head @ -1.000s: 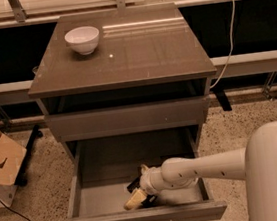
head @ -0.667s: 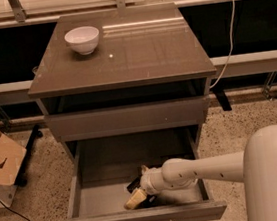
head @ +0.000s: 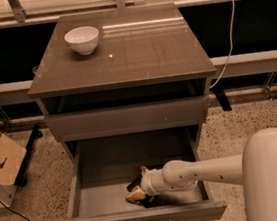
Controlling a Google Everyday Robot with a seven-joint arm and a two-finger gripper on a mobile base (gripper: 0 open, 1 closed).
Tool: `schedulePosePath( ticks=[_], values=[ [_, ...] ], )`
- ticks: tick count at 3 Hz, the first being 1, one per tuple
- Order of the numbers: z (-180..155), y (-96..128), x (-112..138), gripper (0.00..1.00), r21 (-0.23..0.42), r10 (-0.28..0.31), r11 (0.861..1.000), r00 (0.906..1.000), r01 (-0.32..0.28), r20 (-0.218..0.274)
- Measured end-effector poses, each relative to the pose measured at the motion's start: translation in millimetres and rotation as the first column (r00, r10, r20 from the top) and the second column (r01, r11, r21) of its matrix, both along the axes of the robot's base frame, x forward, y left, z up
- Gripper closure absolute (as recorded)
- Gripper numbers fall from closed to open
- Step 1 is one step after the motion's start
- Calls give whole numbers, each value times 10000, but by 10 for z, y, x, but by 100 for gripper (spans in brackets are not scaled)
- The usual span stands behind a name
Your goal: Pick rxbar chocolate from middle drawer and place on counter
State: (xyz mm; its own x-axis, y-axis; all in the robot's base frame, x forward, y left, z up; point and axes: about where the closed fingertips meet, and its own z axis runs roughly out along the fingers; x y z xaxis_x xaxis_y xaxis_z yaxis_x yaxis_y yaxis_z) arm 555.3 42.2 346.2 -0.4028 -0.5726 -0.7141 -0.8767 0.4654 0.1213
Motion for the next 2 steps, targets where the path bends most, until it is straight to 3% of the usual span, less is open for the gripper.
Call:
schedulePosePath(
  ticks=[2],
  values=[
    [43, 0, -1, 85, 0, 1, 10000, 10000, -1, 0]
  ],
)
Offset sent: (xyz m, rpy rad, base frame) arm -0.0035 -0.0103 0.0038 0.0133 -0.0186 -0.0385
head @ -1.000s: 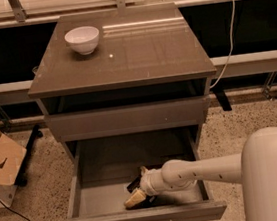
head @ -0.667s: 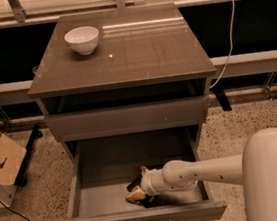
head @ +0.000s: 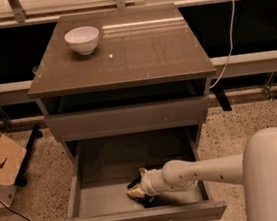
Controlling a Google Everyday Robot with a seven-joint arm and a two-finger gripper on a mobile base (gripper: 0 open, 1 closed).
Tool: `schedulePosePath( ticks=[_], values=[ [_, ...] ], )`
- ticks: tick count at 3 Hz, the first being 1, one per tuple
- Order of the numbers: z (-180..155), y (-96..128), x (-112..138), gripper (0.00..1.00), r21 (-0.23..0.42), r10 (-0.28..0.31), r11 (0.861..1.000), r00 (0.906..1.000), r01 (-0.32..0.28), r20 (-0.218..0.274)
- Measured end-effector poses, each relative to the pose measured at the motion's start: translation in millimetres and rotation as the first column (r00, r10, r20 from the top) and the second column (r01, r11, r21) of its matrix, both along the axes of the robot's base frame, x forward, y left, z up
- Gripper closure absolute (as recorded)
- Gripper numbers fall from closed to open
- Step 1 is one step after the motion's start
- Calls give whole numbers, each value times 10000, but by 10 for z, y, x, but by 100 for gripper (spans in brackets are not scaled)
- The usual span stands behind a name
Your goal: Pick rxbar chocolate from middle drawer and place on counter
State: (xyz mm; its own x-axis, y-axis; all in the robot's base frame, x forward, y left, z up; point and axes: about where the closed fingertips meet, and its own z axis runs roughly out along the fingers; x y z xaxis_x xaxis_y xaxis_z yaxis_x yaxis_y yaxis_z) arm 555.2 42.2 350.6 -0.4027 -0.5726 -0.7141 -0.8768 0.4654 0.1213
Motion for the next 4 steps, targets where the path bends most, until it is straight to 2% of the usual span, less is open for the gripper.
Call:
schedulePosePath(
  ticks=[1, 4],
  values=[
    [27, 0, 0, 100, 0, 0, 10000, 10000, 0, 0],
    [43, 0, 0, 100, 1, 0, 10000, 10000, 0, 0]
  ],
)
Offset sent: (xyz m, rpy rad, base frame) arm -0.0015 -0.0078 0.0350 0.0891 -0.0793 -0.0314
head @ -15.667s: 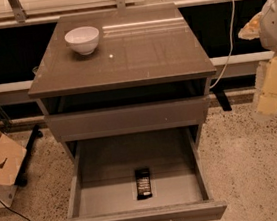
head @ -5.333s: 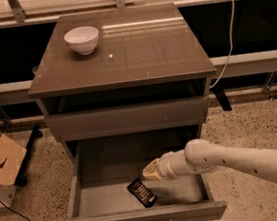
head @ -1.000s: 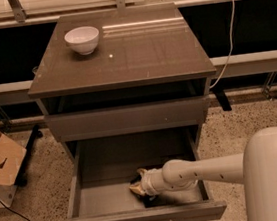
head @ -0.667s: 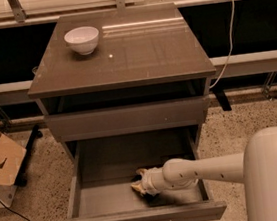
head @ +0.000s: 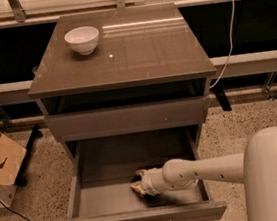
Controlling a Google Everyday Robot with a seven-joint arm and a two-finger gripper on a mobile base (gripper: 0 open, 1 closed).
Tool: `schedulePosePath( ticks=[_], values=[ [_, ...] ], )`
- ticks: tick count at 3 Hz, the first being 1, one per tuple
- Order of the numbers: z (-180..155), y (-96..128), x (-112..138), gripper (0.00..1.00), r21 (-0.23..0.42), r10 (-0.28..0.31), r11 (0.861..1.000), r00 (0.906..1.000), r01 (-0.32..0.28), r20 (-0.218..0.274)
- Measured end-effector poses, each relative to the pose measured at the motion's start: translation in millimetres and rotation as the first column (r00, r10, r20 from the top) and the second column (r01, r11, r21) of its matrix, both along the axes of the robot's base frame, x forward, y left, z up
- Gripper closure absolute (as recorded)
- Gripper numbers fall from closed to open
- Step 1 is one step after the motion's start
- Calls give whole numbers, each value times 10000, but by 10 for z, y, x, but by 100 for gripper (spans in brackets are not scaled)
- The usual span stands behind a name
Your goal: Pick rxbar chocolate from middle drawer and place on counter
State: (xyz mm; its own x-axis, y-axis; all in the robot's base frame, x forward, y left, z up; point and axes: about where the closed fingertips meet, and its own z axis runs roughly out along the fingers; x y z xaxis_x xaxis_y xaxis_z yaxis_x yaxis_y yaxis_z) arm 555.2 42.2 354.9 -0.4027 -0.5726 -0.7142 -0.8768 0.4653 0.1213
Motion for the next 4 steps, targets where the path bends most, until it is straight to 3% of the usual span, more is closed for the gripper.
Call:
schedulePosePath(
  ticks=[2, 3, 4],
  values=[
    [5, 0, 0, 100, 0, 0, 10000, 10000, 0, 0],
    [12, 0, 0, 81, 0, 0, 10000, 10000, 0, 0],
    [12, 1, 0, 50, 1, 1, 10000, 10000, -1, -1]
  ],
)
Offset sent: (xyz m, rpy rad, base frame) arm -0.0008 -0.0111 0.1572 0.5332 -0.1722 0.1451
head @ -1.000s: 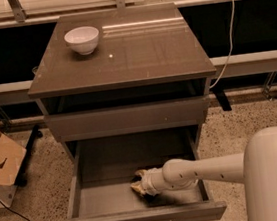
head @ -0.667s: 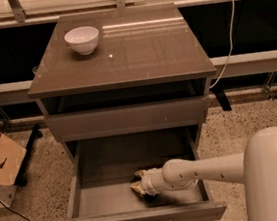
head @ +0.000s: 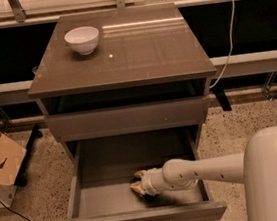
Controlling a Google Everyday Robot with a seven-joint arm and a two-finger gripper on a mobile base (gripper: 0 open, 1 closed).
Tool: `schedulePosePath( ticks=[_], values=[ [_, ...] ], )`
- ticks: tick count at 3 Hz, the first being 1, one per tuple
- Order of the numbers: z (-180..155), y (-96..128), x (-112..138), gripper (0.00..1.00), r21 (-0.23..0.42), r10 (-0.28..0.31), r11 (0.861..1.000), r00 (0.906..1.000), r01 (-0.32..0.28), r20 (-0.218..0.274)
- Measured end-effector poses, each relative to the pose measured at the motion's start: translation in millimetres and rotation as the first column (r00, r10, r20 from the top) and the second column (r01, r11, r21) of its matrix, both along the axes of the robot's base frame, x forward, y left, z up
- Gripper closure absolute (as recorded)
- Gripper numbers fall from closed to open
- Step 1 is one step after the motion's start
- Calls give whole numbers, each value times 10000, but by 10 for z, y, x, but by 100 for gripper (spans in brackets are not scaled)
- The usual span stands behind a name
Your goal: Pick rxbar chocolate from middle drawer and place on counter
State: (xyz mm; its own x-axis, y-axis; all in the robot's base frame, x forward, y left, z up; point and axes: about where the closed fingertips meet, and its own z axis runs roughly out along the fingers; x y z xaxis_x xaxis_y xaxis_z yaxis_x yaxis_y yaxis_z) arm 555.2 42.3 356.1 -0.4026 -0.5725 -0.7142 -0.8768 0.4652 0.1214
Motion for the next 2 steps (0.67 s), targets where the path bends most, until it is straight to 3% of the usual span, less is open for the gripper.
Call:
schedulePosePath(
  ticks=[2],
  values=[
    [0, 0, 0, 4, 0, 0, 10000, 10000, 0, 0]
  ],
)
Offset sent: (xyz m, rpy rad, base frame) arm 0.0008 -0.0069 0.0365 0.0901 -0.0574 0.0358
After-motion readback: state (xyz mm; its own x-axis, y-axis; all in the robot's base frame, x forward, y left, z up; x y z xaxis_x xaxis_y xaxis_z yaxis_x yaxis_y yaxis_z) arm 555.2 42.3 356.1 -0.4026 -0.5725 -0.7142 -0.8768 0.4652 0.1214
